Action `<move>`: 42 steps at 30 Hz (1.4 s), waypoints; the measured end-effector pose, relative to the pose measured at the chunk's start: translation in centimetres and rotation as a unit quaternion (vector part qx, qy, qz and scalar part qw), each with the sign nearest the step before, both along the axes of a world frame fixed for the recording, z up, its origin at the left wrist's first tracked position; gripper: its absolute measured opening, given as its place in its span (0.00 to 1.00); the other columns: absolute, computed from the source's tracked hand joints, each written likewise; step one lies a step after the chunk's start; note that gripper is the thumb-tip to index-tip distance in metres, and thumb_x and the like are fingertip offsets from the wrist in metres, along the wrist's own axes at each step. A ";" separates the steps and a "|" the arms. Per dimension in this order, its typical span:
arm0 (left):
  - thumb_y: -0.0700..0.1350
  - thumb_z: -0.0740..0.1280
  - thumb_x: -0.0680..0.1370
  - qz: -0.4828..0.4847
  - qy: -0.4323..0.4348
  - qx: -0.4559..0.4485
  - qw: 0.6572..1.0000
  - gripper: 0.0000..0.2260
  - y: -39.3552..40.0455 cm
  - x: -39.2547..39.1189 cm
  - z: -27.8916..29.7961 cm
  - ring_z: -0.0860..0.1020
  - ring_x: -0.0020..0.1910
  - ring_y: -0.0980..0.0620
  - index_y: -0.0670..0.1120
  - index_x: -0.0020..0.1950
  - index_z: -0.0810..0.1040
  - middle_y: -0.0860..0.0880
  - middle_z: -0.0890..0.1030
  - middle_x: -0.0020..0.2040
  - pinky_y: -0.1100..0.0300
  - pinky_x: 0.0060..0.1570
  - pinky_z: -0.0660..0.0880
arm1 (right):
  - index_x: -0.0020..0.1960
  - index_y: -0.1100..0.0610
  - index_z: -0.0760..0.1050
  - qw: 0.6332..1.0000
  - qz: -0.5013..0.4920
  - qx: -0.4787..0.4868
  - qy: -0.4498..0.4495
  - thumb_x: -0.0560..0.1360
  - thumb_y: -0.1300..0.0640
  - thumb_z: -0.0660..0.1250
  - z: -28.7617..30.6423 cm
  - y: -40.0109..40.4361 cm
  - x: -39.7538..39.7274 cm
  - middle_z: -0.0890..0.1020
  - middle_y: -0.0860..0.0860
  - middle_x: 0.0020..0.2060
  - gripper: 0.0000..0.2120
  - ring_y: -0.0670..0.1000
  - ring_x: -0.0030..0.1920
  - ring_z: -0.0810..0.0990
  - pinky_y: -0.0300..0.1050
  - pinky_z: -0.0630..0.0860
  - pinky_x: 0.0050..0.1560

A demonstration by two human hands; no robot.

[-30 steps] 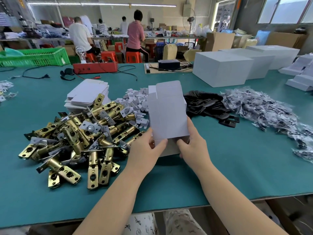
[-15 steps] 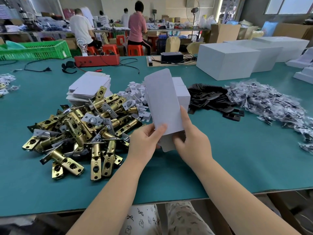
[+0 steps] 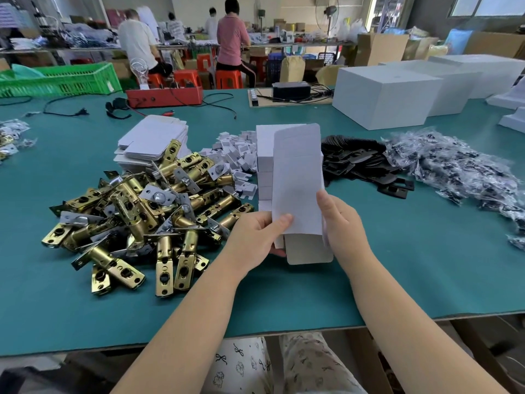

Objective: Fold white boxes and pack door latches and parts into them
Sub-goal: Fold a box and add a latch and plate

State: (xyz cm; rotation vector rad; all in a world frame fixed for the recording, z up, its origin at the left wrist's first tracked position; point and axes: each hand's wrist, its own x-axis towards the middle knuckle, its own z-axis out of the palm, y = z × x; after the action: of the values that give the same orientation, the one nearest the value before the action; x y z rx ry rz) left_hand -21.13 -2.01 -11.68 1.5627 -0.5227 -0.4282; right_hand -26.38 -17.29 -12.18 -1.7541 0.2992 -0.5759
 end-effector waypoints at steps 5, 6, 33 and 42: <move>0.44 0.65 0.81 -0.040 0.079 -0.040 0.995 0.10 0.1 0.3 0.0 0.83 0.41 0.46 0.46 0.45 0.85 0.43 0.85 0.44 0.56 0.36 0.81 | 0.35 0.57 0.70 0.997 -0.013 0.068 0.024 0.75 0.42 0.65 -0.2 -0.5 0.6 0.75 0.47 0.27 0.20 0.47 0.29 0.72 0.40 0.69 0.31; 0.45 0.66 0.79 -0.053 0.098 -0.051 0.993 0.09 0.2 0.3 0.0 0.83 0.42 0.45 0.46 0.44 0.86 0.42 0.85 0.44 0.55 0.36 0.81 | 0.37 0.58 0.73 0.996 -0.010 0.091 0.023 0.74 0.44 0.67 -0.2 -0.6 0.6 0.78 0.48 0.32 0.18 0.49 0.33 0.76 0.44 0.73 0.35; 0.49 0.65 0.80 0.113 0.056 -0.097 0.987 0.12 -0.4 0.9 -0.8 0.84 0.44 0.50 0.48 0.43 0.85 0.46 0.86 0.46 0.58 0.42 0.81 | 0.30 0.53 0.57 0.995 -0.039 -0.077 0.050 0.80 0.48 0.59 -1.0 -0.1 0.6 0.62 0.42 0.19 0.23 0.44 0.23 0.60 0.35 0.57 0.24; 0.52 0.63 0.81 0.108 0.057 -0.043 0.992 0.16 -0.4 1.1 -0.7 0.84 0.39 0.52 0.51 0.38 0.86 0.50 0.86 0.41 0.59 0.36 0.80 | 0.35 0.57 0.66 0.990 -0.103 -0.087 0.038 0.81 0.49 0.59 -1.0 -0.5 0.8 0.68 0.47 0.29 0.18 0.44 0.28 0.64 0.34 0.63 0.27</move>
State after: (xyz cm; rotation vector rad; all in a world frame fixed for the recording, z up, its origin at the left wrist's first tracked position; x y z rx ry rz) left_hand -20.00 -2.37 -12.42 1.4835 -0.2763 -0.3232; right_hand -25.53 -17.80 -13.23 -1.9293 0.5015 -0.7010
